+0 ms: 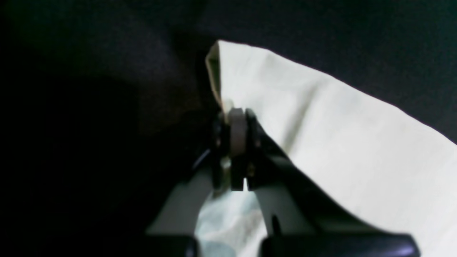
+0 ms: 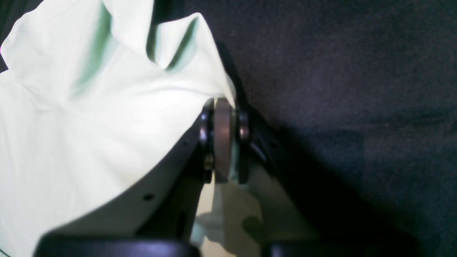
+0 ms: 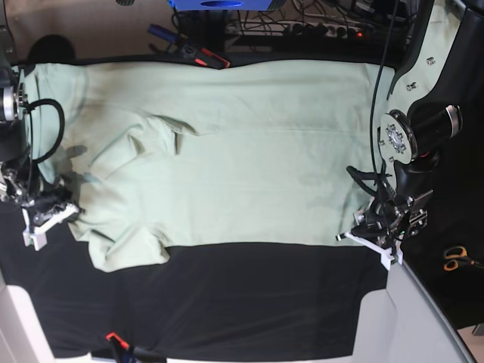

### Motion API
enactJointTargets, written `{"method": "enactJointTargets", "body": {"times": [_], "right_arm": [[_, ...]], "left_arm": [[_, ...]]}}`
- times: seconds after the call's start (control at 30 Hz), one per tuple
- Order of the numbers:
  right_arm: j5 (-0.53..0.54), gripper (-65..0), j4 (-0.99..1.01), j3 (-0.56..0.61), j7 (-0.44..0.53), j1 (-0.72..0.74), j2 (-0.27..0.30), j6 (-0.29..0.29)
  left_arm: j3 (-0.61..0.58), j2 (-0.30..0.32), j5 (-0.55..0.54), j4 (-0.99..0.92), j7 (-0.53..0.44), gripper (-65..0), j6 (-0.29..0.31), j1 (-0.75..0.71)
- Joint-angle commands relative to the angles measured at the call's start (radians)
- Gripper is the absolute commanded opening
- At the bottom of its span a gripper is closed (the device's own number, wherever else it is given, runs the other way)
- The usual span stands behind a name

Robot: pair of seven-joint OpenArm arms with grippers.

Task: Fold the T-shirt properly
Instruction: 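Lift the grasped edge with both grippers and fold it toward the shoulders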

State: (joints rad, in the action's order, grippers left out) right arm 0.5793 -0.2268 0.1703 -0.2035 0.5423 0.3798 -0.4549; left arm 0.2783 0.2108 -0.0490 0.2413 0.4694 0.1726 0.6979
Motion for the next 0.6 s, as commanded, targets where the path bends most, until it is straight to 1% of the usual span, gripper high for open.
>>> {"method": "enactJointTargets", "body": {"times": [0.0,0.13,0.23,0.33,0.4,0.57], "right_arm": [[0.006,-65.0,-0.015,-0.002,0.009,0.026,0.015,-0.009],[0.008,-65.0,-0.046,-0.004,0.011,0.022,0.017,-0.009],[0.009,-65.0,-0.148,-0.013,0.011,-0.029,0.018,-0.005],[0.003,-65.0,-0.248,-0.093,0.006,-0.081,0.018,-0.005],[0.003,-65.0,-0.285,-0.130,0.006,-0.107,0.018,-0.005],[0.003,-65.0,-0.303,-0.139,0.005,-0.129,0.020,-0.005]], "left_arm": [[-0.003,0.003,-0.004,0.007,0.015,-65.0,0.006,0.021],[-0.004,0.014,0.002,0.034,0.021,-65.0,0.009,0.018],[-0.004,0.017,-0.001,0.117,0.036,-65.0,0.046,-0.022],[-0.003,0.019,-0.004,0.252,0.133,-65.0,0.087,-0.073],[-0.003,0.014,-0.005,0.358,0.176,-65.0,0.089,-0.119],[-0.003,-0.001,-0.005,0.548,0.251,-65.0,0.094,-0.202]]}}
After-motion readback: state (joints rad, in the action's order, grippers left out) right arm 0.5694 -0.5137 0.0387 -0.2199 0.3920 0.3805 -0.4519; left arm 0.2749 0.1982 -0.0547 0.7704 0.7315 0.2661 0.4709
